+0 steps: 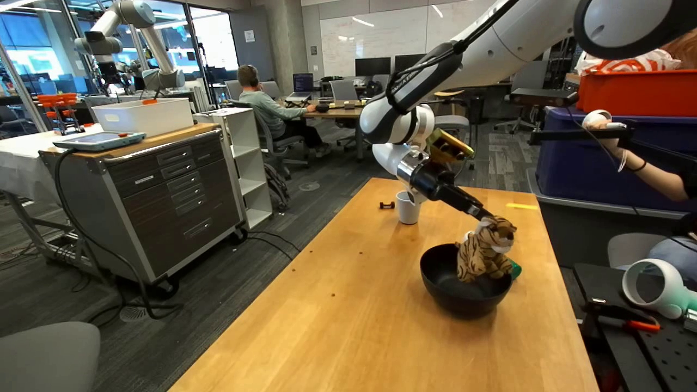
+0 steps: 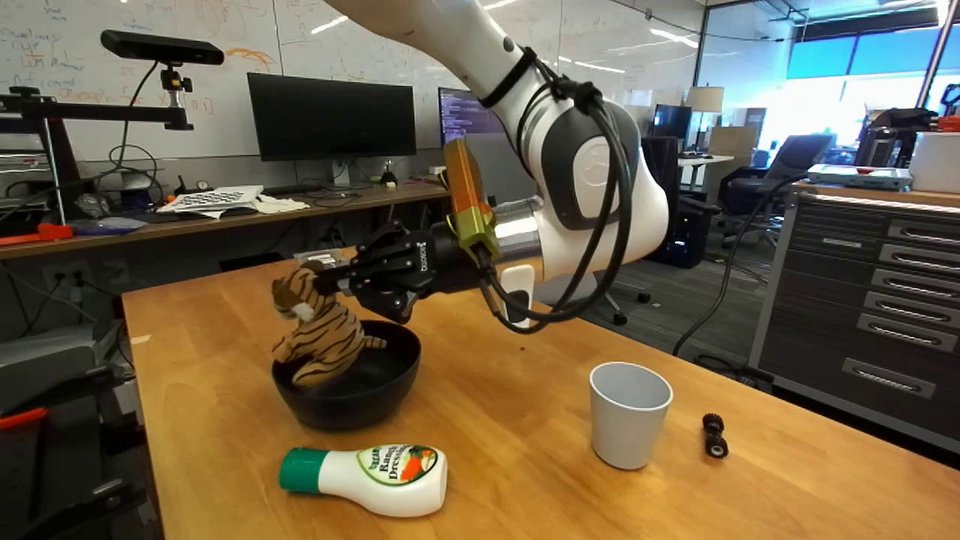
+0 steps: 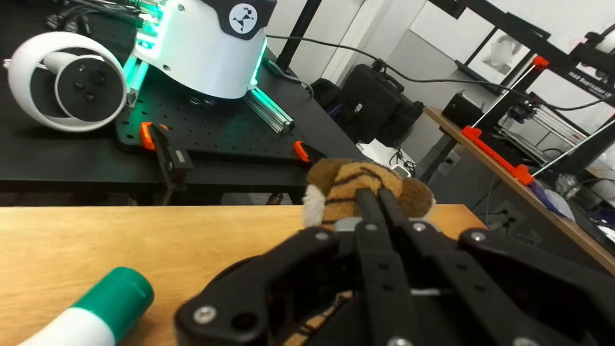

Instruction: Pick this stuffed tiger and place it in the bowl

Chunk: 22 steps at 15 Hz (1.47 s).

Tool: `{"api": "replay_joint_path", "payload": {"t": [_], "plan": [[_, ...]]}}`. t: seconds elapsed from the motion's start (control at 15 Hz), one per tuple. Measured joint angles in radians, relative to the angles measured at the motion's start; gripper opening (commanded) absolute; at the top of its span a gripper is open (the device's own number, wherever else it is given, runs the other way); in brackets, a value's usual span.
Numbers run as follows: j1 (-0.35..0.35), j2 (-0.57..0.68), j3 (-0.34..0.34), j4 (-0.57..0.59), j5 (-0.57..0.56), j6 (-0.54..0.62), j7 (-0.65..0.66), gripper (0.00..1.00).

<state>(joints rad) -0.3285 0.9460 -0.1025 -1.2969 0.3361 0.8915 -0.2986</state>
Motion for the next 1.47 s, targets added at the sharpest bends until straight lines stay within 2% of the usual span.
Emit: {"api": "replay_joint_path", "payload": {"t": [0.8, 1.2, 1.33, 1.4, 1.47], "plan": [[-0.024, 0.116, 0.020, 0.165, 0.002, -0.002, 0.000, 0.01], [-0.065, 0.224, 0.036, 0.249, 0.025, -0.026, 0.000, 0.01], [-0.082, 0.251, 0.040, 0.279, 0.034, -0.045, 0.002, 0.13], [-0.090, 0.259, 0.046, 0.287, 0.036, -0.047, 0.003, 0.30], [-0.098, 0.263, 0.055, 0.286, 0.036, -0.045, 0.005, 0.34]]}}
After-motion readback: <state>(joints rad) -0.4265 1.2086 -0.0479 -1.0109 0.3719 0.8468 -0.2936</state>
